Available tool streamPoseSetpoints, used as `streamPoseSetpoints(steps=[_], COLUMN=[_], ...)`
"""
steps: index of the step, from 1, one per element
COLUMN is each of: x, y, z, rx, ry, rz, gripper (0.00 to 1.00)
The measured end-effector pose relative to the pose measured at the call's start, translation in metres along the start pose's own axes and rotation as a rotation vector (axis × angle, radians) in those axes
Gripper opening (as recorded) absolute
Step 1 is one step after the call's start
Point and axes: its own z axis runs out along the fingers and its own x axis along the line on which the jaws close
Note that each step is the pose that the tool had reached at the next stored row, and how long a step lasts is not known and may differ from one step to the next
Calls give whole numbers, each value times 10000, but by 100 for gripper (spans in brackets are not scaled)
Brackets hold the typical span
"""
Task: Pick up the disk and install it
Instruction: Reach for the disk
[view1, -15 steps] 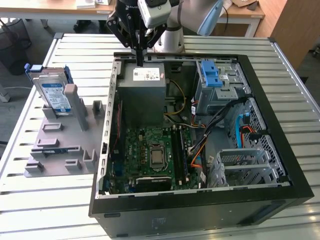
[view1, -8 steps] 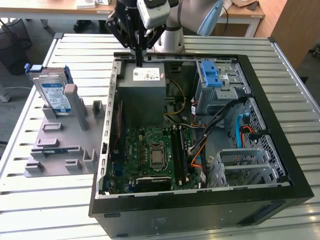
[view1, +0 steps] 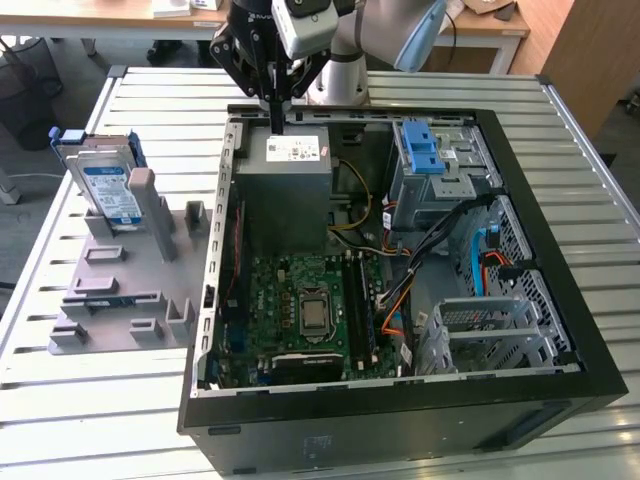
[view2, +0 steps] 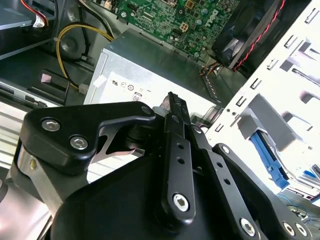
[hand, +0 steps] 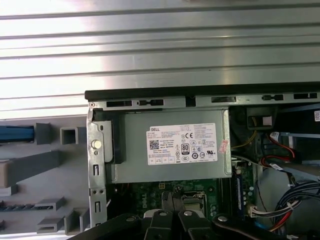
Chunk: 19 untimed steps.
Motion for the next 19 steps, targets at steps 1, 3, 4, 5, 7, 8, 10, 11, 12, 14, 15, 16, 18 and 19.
streamPoseSetpoints(steps=[1, 3, 4, 5, 7, 8, 10, 11, 12, 14, 15, 16, 18, 19], x=[3, 8, 11, 14, 19, 22, 28, 31, 35, 41, 43, 45, 50, 52], y=[0, -1, -1, -1, -2, -2, -3, -3, -3, -4, -4, -4, -5, -5], z=[1, 3, 4, 5, 7, 7, 9, 10, 11, 13, 14, 15, 18, 19], rx=[1, 0, 0, 0, -1, 0, 0, 0, 0, 0, 1, 1, 0, 0], ry=[1, 1, 0, 0, 0, 0, 0, 0, 0, 0, 1, 1, 1, 2], rz=[0, 0, 0, 0, 1, 1, 0, 0, 1, 0, -1, 0, 1, 0], gripper=[11, 11, 11, 11, 11, 11, 11, 11, 11, 11, 11, 11, 11, 11])
